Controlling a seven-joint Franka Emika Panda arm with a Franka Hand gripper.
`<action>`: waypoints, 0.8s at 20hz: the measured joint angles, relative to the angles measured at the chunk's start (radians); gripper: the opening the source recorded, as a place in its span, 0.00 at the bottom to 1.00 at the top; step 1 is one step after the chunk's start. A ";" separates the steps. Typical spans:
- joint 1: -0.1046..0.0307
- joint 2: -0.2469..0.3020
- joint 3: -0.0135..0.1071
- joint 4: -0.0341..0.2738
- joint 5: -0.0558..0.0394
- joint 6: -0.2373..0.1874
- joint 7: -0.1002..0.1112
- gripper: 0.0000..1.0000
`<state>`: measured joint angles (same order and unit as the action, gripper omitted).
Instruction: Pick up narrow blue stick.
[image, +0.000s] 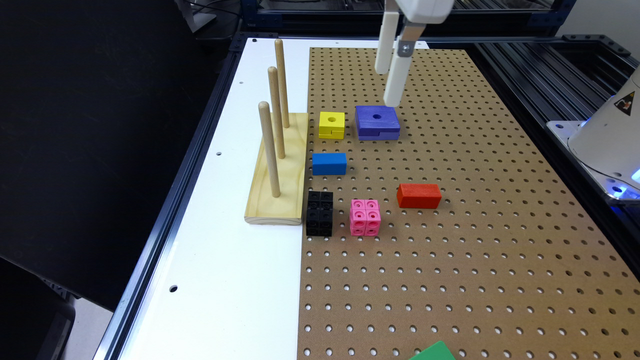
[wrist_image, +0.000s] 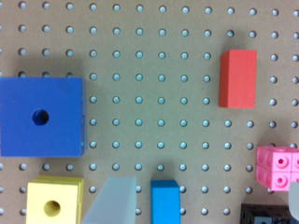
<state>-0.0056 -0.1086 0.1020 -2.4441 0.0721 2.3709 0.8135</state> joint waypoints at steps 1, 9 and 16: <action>-0.001 0.011 0.000 0.009 -0.0005 0.000 0.000 1.00; -0.015 0.033 0.000 0.028 -0.0044 0.000 0.000 1.00; -0.023 0.036 0.000 0.038 -0.0087 0.000 0.000 1.00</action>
<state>-0.0289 -0.0729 0.1018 -2.4062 0.0634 2.3709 0.8130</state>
